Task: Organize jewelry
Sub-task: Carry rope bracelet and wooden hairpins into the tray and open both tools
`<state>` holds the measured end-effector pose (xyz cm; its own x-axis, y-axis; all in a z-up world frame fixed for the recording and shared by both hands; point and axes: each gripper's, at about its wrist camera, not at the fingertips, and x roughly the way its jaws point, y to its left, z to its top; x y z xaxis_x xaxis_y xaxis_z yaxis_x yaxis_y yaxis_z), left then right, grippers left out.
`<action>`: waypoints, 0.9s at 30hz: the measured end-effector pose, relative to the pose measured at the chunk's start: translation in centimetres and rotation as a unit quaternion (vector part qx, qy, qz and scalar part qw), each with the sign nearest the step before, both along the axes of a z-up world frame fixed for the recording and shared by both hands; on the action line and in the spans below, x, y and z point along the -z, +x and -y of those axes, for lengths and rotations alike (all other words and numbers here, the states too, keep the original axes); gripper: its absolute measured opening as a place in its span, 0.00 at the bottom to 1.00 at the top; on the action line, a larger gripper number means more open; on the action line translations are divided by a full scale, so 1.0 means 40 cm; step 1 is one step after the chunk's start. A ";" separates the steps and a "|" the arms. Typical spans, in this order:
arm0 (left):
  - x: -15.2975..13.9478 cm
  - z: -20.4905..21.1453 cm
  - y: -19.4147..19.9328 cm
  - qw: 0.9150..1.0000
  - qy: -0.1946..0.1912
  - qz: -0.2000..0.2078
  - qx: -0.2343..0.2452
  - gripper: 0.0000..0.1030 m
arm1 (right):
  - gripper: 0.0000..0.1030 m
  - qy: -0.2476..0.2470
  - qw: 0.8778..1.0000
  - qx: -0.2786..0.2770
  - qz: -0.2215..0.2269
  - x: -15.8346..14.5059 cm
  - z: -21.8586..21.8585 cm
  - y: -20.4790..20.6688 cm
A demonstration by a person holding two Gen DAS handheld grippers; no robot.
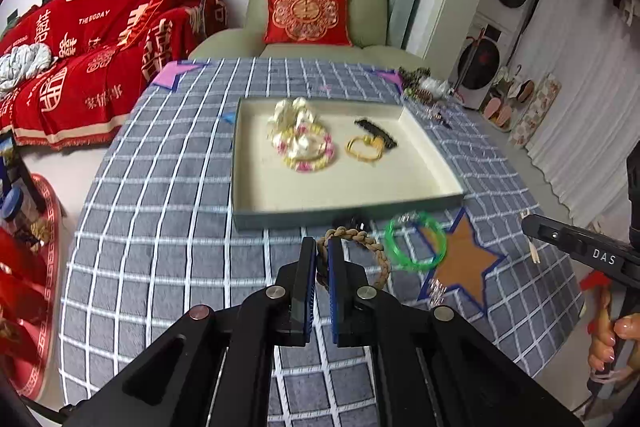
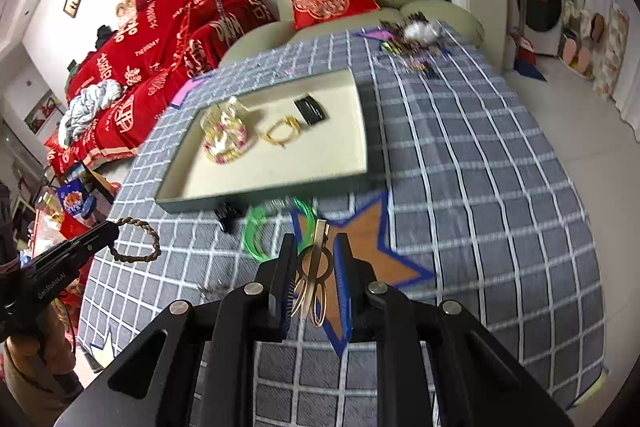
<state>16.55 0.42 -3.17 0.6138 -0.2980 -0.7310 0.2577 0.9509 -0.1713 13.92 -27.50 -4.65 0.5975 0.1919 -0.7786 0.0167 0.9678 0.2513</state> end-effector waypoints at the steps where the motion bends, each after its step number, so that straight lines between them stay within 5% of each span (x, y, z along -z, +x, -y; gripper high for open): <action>1: -0.011 0.002 0.011 1.000 0.000 0.004 0.001 0.13 | 0.19 -0.001 1.000 -0.003 0.003 -0.011 -0.003 0.011; 13: -0.023 0.050 0.186 1.000 0.022 0.012 -0.001 0.13 | 0.19 -0.029 0.998 -0.049 0.025 -0.061 -0.051 0.201; 27: 0.117 0.089 0.369 0.998 0.054 -0.033 -0.018 0.13 | 0.19 -0.024 0.998 -0.052 -0.012 0.069 -0.064 0.434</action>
